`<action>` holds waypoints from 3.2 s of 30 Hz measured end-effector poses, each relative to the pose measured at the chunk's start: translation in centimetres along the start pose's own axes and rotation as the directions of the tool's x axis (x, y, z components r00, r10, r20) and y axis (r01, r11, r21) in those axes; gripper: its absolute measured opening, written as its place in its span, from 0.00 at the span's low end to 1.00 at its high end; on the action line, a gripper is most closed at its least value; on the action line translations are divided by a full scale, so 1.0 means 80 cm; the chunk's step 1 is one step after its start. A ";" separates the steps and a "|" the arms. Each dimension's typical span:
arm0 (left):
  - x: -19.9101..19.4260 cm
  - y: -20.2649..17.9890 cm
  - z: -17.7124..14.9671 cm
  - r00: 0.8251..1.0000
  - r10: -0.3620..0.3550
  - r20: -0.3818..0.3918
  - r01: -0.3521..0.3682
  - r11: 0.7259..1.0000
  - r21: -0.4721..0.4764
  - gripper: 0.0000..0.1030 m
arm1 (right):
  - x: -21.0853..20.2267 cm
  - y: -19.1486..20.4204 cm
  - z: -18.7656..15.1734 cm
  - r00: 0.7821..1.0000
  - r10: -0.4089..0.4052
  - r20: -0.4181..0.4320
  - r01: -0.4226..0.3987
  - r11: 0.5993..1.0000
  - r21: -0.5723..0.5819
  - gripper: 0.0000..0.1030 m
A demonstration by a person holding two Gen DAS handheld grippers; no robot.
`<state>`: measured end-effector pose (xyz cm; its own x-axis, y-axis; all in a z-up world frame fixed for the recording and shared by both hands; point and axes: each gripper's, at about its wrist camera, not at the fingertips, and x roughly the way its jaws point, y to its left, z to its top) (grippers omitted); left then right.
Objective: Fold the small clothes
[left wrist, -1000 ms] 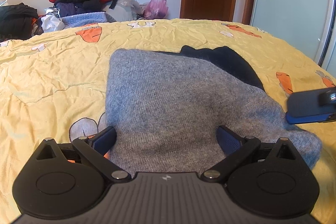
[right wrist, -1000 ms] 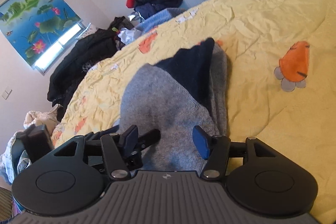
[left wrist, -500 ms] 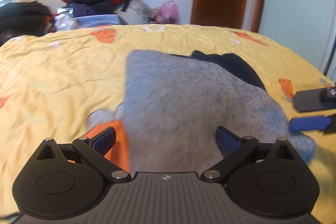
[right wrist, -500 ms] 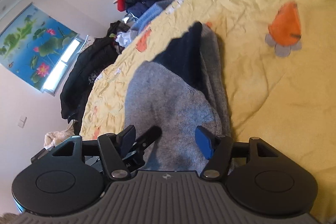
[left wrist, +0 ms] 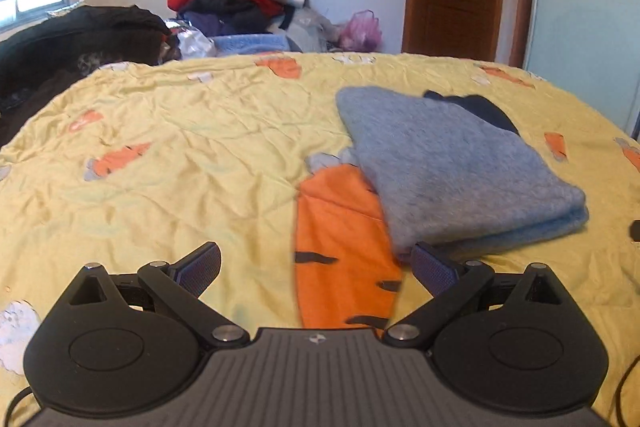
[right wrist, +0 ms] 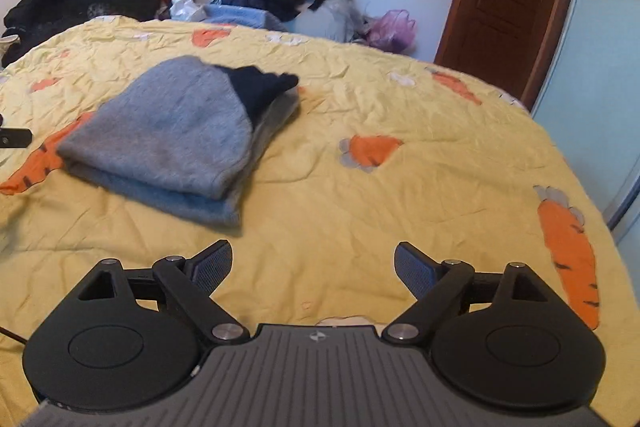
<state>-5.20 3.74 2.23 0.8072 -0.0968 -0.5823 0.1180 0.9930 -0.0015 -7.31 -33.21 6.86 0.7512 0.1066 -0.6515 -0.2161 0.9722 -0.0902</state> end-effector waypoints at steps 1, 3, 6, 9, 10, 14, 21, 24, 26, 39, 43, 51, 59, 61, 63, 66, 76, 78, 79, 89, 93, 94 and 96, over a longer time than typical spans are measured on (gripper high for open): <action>0.002 -0.009 -0.003 1.000 -0.015 -0.007 0.015 1.000 -0.007 0.99 | 0.003 0.006 0.002 0.999 0.038 -0.010 -0.038 0.998 0.043 0.87; 0.006 -0.030 -0.008 0.998 -0.056 -0.016 0.056 0.998 -0.012 0.99 | 0.016 0.015 0.008 0.992 0.120 -0.029 -0.115 0.983 0.140 0.93; 0.021 -0.061 -0.018 0.998 -0.027 -0.058 0.028 1.000 0.006 0.99 | 0.041 0.035 0.008 0.984 0.161 -0.079 -0.140 0.965 0.221 0.95; 0.036 -0.071 -0.024 0.995 -0.009 -0.096 0.010 1.000 0.003 0.99 | 0.058 0.054 0.004 0.989 0.096 -0.115 -0.070 0.975 0.210 0.96; 0.036 -0.072 -0.023 0.996 0.003 -0.094 -0.002 1.000 0.004 0.99 | 0.061 0.061 0.004 0.991 0.064 -0.116 -0.041 0.981 0.190 0.99; 0.042 -0.071 -0.020 0.995 0.019 -0.098 -0.019 1.000 -0.007 1.00 | 0.070 0.084 -0.002 0.995 -0.027 -0.097 0.036 0.995 0.090 1.00; 0.046 -0.072 -0.017 0.995 0.011 -0.100 -0.010 1.000 0.007 1.00 | 0.077 0.089 0.003 0.996 -0.039 -0.074 0.048 0.991 0.126 1.00; 0.046 -0.073 -0.017 0.995 0.015 -0.101 -0.014 1.000 0.007 1.00 | 0.074 0.092 0.003 0.995 -0.038 -0.089 0.049 0.990 0.131 1.00; 0.046 -0.073 -0.017 0.995 0.018 -0.100 -0.018 1.000 0.006 1.00 | 0.070 0.094 0.003 0.992 -0.014 -0.122 0.026 0.994 0.105 1.00; 0.047 -0.073 -0.016 0.994 0.028 -0.101 -0.028 1.000 0.001 1.00 | 0.072 0.067 0.000 0.997 -0.046 -0.068 0.059 0.979 0.198 1.00; 0.047 -0.073 -0.016 0.994 0.029 -0.101 -0.030 1.000 -0.001 1.00 | 0.078 0.068 -0.005 0.994 -0.104 -0.037 0.109 0.978 0.179 1.00; 0.046 -0.073 -0.016 0.994 0.034 -0.107 -0.034 0.999 -0.003 1.00 | 0.080 0.071 -0.008 0.992 -0.129 -0.019 0.130 0.973 0.192 1.00; 0.042 -0.076 -0.017 0.992 0.049 -0.115 -0.051 0.999 -0.015 1.00 | 0.079 0.073 -0.009 0.991 -0.132 -0.018 0.133 0.972 0.192 1.00; 0.042 -0.075 -0.019 0.993 0.043 -0.107 -0.045 0.999 -0.015 1.00 | 0.079 0.073 -0.009 0.991 -0.133 -0.018 0.134 0.972 0.192 1.00; 0.042 -0.075 -0.020 0.994 0.043 -0.102 -0.044 0.999 -0.013 1.00 | 0.079 0.073 -0.009 0.991 -0.133 -0.018 0.134 0.972 0.192 1.00; 0.042 -0.074 -0.020 0.994 0.040 -0.099 -0.041 0.999 -0.013 1.00 | 0.079 0.073 -0.009 0.991 -0.133 -0.018 0.134 0.972 0.192 1.00; 0.042 -0.074 -0.020 0.994 0.040 -0.099 -0.042 0.999 -0.014 1.00 | 0.078 0.073 -0.009 0.991 -0.133 -0.018 0.134 0.972 0.192 1.00; 0.042 -0.074 -0.020 0.994 0.040 -0.099 -0.042 0.999 -0.013 1.00 | 0.078 0.073 -0.009 0.991 -0.133 -0.017 0.134 0.972 0.192 1.00; 0.042 -0.074 -0.020 0.994 0.040 -0.099 -0.042 0.999 -0.014 1.00 | 0.078 0.073 -0.009 0.991 -0.133 -0.017 0.134 0.972 0.192 1.00; 0.042 -0.074 -0.020 0.994 0.040 -0.099 -0.042 0.999 -0.014 1.00 | 0.078 0.073 -0.009 0.991 -0.133 -0.017 0.134 0.972 0.192 1.00; 0.042 -0.074 -0.020 0.994 0.040 -0.099 -0.042 0.999 -0.014 1.00 | 0.078 0.073 -0.009 0.991 -0.134 -0.017 0.134 0.972 0.192 1.00; 0.042 -0.074 -0.020 0.994 0.040 -0.099 -0.042 0.999 -0.014 1.00 | 0.078 0.073 -0.009 0.991 -0.134 -0.017 0.134 0.972 0.192 1.00; 0.042 -0.074 -0.020 0.994 0.040 -0.099 -0.042 0.999 -0.014 1.00 | 0.078 0.073 -0.009 0.991 -0.133 -0.017 0.134 0.972 0.192 1.00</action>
<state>-4.09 -2.35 -1.01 0.7500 -0.0495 -0.6596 0.0761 0.9970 0.0117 -4.36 -27.03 1.72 0.7625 -0.0274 -0.6464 0.0103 0.9995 -0.0303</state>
